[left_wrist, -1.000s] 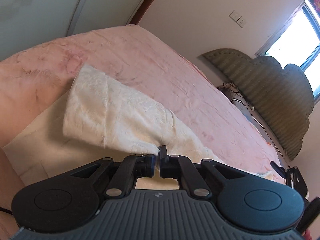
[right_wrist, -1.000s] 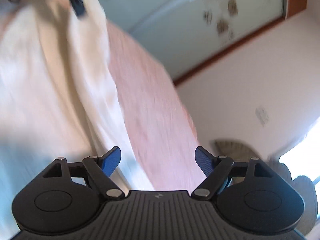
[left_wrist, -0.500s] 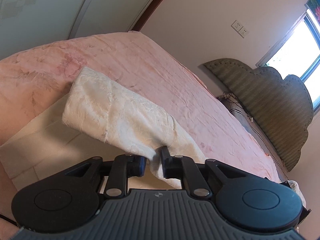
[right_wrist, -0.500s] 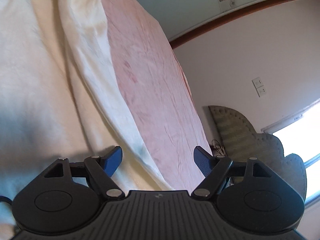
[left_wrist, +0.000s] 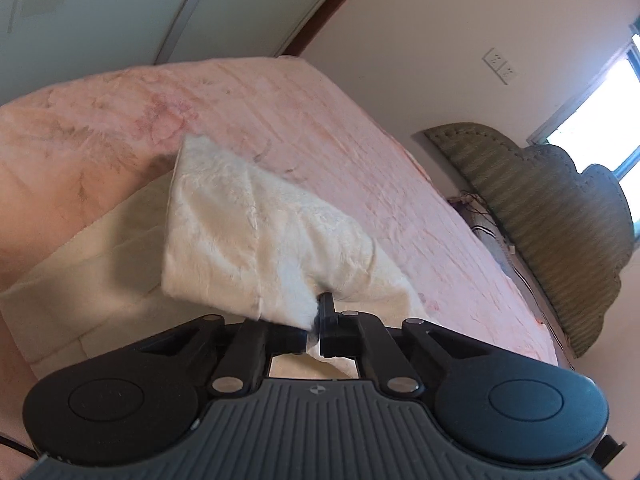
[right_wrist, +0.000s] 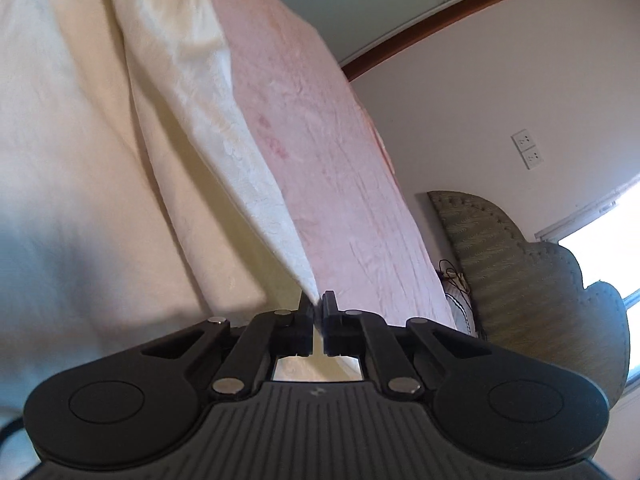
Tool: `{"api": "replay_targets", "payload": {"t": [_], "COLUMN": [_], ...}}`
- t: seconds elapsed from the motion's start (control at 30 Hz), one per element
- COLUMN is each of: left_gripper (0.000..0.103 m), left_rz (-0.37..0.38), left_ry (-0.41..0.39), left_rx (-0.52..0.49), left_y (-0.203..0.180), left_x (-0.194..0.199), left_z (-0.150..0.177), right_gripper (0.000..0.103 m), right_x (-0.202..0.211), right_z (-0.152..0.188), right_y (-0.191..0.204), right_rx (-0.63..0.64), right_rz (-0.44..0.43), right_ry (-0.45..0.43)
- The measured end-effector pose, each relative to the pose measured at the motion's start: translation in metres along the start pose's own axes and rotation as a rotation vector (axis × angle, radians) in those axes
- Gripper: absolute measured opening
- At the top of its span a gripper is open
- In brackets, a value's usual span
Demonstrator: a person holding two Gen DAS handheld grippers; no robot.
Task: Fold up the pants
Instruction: 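Lift the held pants edge with both grippers and fold it over the pants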
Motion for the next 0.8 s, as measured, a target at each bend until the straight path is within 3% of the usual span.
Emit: {"api": "replay_targets", "payload": {"t": [0.23,0.33,0.43,0.6,0.7,0.8], "left_gripper": [0.002,0.002,0.001,0.001,0.001,0.001], "left_rz": [0.024,-0.038,-0.093,-0.105,-0.121,-0.142], "left_ry": [0.041,0.076,0.138,0.113,0.145,0.177], "left_rx": [-0.082,-0.142,-0.133,-0.148,-0.143,-0.068], "left_y": [0.019,0.031,0.045,0.049,0.05,0.061], "left_x": [0.049,0.048,0.034,0.053,0.052,0.047], "left_z": [0.002,0.014,0.028,0.022,0.026,0.031], "right_gripper": [0.004,0.004,0.004,0.004,0.004,0.004], "right_x": [0.1,0.126,0.125,0.131,0.136,0.14], "right_z": [-0.003,0.005,0.012,0.014,0.015,0.016], "right_y": [0.02,0.045,0.067,0.073,0.068,0.077], "right_rx": [-0.086,-0.124,-0.15,-0.188,-0.222,-0.238], "right_rz": [-0.059,-0.128,-0.182,-0.213,-0.227,-0.247], "right_ry": [-0.051,-0.034,-0.009,-0.002,-0.006,-0.005]}}
Point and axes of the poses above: each gripper's, at about its wrist camera, not at the fingertips, and x roughly against the way its jaws point, y to its left, z to its underside, the point moved 6 cm from there along -x, roughly the way its jaws point, and after that the axes turned 4 degrees about -z, right-handed, at the moved point
